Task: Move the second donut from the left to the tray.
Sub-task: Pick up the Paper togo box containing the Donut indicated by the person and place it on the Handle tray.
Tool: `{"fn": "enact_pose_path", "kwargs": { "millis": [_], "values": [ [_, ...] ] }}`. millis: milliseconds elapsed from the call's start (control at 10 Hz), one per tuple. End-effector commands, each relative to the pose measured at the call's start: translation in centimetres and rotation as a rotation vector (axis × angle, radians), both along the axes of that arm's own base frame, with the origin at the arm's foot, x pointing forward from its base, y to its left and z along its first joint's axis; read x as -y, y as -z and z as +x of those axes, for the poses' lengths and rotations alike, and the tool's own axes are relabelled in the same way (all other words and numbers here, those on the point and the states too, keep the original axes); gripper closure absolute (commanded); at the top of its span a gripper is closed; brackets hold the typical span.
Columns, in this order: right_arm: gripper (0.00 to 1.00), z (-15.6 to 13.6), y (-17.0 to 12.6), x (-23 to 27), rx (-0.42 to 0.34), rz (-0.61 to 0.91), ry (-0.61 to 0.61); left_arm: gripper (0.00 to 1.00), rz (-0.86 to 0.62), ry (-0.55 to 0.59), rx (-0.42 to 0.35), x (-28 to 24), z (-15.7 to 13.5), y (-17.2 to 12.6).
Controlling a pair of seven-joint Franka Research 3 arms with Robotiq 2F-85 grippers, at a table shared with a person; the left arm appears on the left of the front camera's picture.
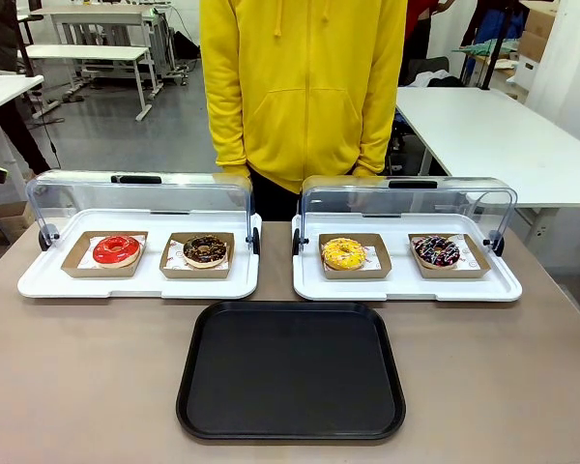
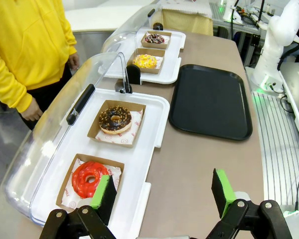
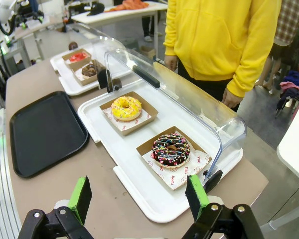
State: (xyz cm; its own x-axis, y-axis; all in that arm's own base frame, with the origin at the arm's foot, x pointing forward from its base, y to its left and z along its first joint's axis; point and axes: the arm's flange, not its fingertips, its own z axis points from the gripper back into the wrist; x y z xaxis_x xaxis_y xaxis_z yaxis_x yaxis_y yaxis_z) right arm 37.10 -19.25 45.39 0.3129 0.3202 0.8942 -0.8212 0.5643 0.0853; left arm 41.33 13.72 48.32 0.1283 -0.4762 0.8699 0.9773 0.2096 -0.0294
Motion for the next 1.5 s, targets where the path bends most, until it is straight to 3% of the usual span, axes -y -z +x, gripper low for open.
{"fn": "enact_pose_path", "kwargs": {
  "millis": [0,1400],
  "values": [
    [0.0,0.26,0.0,-0.03,0.028,0.01,-0.001,0.0,-0.002,0.002,0.002,0.01,0.1,-0.28],
    [0.0,0.26,0.0,-0.03,0.028,0.01,-0.001,0.0,-0.002,0.002,0.002,0.01,0.1,-0.28]
  ]
}}
